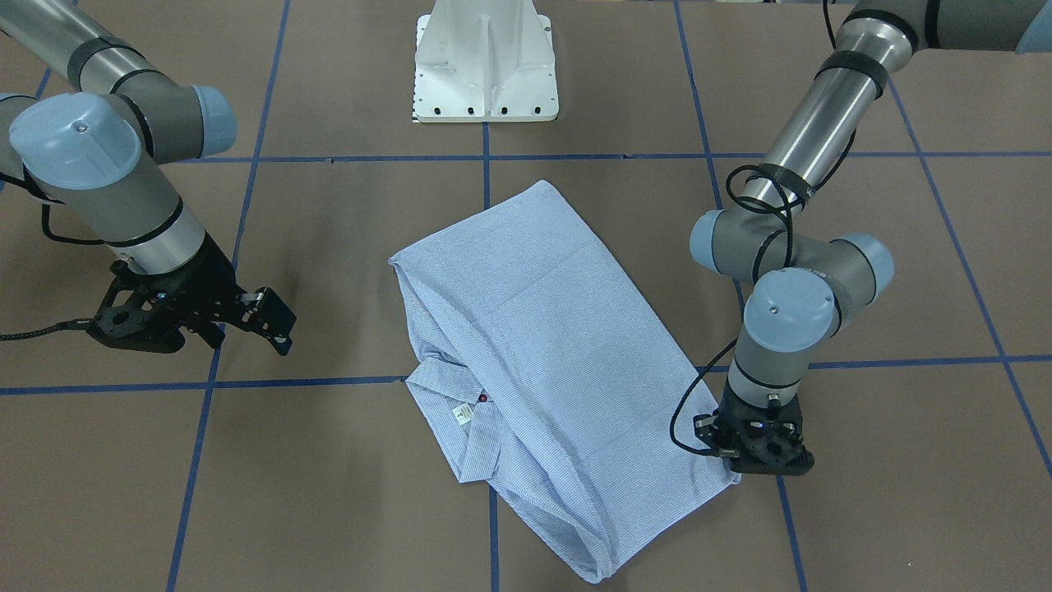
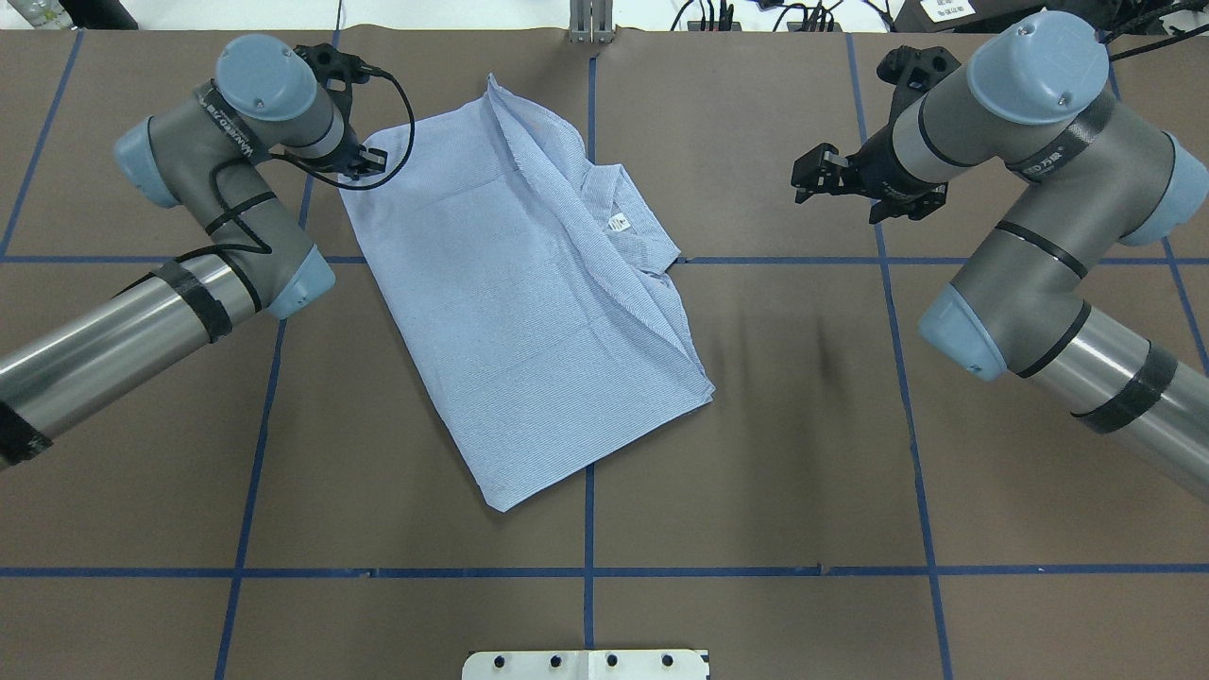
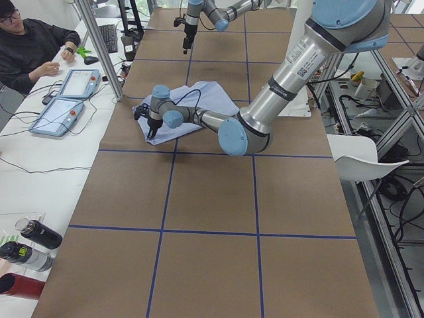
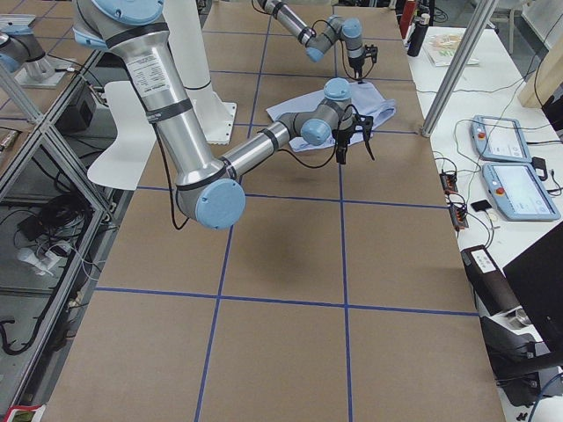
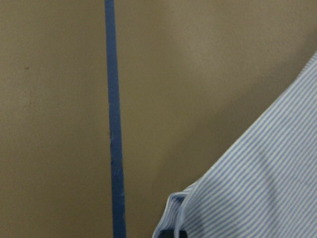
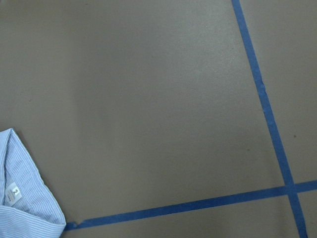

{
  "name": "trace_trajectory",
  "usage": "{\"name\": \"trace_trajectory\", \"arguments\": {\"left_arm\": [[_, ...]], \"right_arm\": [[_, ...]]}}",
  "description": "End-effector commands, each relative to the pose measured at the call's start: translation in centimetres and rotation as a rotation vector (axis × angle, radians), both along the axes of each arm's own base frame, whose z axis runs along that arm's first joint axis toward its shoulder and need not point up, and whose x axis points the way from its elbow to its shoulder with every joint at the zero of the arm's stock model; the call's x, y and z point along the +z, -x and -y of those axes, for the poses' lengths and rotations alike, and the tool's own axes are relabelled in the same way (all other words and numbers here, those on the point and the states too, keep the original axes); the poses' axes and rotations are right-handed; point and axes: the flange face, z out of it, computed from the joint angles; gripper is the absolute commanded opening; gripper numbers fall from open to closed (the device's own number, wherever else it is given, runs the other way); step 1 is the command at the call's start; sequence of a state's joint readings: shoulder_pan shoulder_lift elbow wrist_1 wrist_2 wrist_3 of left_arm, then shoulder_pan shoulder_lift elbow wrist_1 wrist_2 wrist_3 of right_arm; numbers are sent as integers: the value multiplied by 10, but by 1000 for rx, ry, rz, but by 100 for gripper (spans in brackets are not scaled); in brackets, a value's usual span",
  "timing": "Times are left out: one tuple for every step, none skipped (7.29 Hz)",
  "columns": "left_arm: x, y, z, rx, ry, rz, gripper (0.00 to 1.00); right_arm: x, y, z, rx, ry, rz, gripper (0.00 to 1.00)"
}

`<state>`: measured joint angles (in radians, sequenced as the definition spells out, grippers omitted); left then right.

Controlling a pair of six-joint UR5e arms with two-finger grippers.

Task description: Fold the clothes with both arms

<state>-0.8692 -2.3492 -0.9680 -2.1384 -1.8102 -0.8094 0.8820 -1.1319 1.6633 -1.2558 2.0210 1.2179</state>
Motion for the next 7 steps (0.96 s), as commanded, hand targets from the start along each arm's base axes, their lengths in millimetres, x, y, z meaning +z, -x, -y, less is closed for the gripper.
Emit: {"name": "trace_trajectory", "arguments": {"left_arm": [[-15, -1, 15, -18, -35, -43, 18], [-3, 8, 7, -13, -50, -50, 99], [-8, 35, 1, -17, -63, -78, 100], [-6, 45, -24, 57, -38, -149, 100], [-13, 67, -42, 79, -52, -198, 100], [-20, 83, -61, 81, -78, -221, 100], [-24, 94, -79, 97, -64, -237, 100]], "right_arm": [[-2, 0, 0, -2, -2, 3, 100], [-5, 3, 0, -1, -7, 4, 100], [-14, 8, -1, 1, -4, 16, 100], [-26, 17, -2, -2, 0, 25, 100], [-40, 32, -8, 18, 43, 55, 100], [-57, 50, -17, 50, 105, 96, 100], [-64, 80, -37, 76, 145, 103, 99]]}}
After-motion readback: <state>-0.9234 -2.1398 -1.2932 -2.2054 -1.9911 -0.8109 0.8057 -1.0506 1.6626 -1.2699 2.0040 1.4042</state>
